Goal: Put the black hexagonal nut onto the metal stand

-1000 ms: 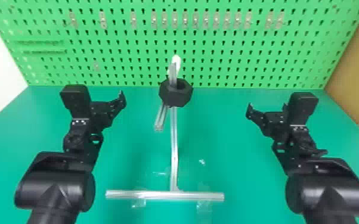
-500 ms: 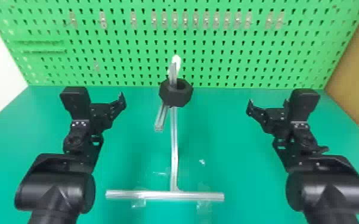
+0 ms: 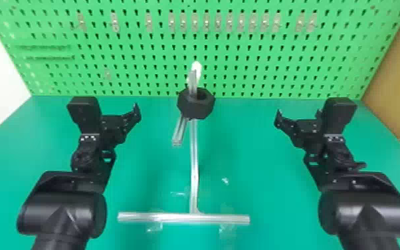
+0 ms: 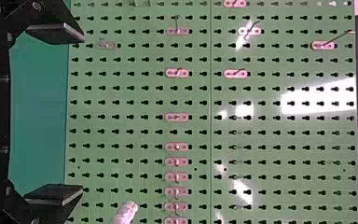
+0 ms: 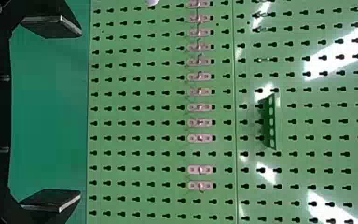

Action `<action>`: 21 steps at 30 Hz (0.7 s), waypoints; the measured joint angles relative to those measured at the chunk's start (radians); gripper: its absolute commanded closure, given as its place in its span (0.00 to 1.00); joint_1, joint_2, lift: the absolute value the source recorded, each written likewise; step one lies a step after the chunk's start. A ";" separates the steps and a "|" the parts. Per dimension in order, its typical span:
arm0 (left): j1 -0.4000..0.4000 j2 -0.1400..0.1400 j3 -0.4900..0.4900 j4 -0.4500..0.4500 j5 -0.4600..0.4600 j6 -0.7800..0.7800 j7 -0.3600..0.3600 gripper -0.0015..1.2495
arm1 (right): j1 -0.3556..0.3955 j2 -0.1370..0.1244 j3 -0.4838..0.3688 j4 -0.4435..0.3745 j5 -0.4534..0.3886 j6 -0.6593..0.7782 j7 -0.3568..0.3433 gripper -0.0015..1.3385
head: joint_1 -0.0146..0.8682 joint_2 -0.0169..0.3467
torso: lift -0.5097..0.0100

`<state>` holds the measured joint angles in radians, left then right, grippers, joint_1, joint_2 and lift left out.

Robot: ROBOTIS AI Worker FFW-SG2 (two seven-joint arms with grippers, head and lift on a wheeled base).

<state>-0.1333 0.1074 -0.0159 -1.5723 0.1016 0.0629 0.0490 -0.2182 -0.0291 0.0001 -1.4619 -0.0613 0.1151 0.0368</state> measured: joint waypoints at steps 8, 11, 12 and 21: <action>-0.001 0.000 -0.002 0.000 0.000 0.000 0.000 0.12 | -0.004 -0.001 0.000 0.000 0.000 0.000 0.000 0.07 | 0.80 0.27 | 0.98; -0.002 0.000 -0.002 0.000 0.000 0.000 0.000 0.12 | -0.004 -0.001 0.001 0.000 0.000 0.000 0.000 0.07 | 0.80 0.27 | 0.98; -0.002 0.000 -0.002 0.000 0.000 0.000 0.000 0.12 | -0.004 -0.001 0.001 0.000 -0.001 0.000 0.000 0.07 | 0.80 0.27 | 0.98; -0.002 0.000 -0.003 0.000 -0.001 0.000 0.000 0.12 | -0.005 -0.003 0.001 0.000 -0.003 0.000 0.000 0.07 | 0.80 0.27 | 0.98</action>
<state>-0.1350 0.1074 -0.0184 -1.5723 0.1011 0.0629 0.0490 -0.2237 -0.0319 0.0015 -1.4619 -0.0644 0.1151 0.0368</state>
